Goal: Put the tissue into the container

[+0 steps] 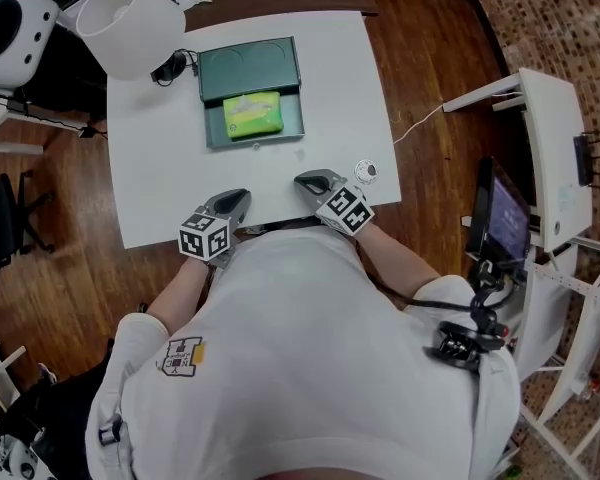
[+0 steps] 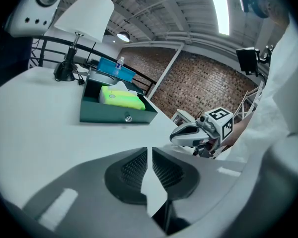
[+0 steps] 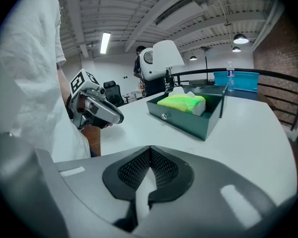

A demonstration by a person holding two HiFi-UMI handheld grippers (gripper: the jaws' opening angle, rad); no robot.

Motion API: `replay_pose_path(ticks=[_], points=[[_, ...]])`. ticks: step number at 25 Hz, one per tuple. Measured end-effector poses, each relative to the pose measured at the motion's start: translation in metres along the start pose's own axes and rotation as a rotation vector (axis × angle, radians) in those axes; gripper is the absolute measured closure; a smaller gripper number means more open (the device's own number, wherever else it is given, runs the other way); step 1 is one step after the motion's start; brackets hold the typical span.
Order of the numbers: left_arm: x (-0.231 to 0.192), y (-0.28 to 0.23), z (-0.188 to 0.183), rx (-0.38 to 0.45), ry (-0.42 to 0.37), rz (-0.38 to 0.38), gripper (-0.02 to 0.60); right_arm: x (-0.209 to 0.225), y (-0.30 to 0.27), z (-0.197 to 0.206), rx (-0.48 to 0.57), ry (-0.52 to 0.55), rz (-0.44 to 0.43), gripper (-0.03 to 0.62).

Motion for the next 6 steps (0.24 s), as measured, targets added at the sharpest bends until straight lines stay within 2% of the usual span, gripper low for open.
replay_pose_path(ticks=[6], points=[[-0.0004, 0.0005, -0.0013, -0.004, 0.004, 0.001, 0.552, -0.0001, 0.0010, -0.0018, 0.001, -0.009, 0.003, 0.594]])
Point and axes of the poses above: the fingertips, and each gripper's own axes: y backward along the fingers, x to its right, z out of its underside, the point moved 5 cm from there along y, backward along the fingers
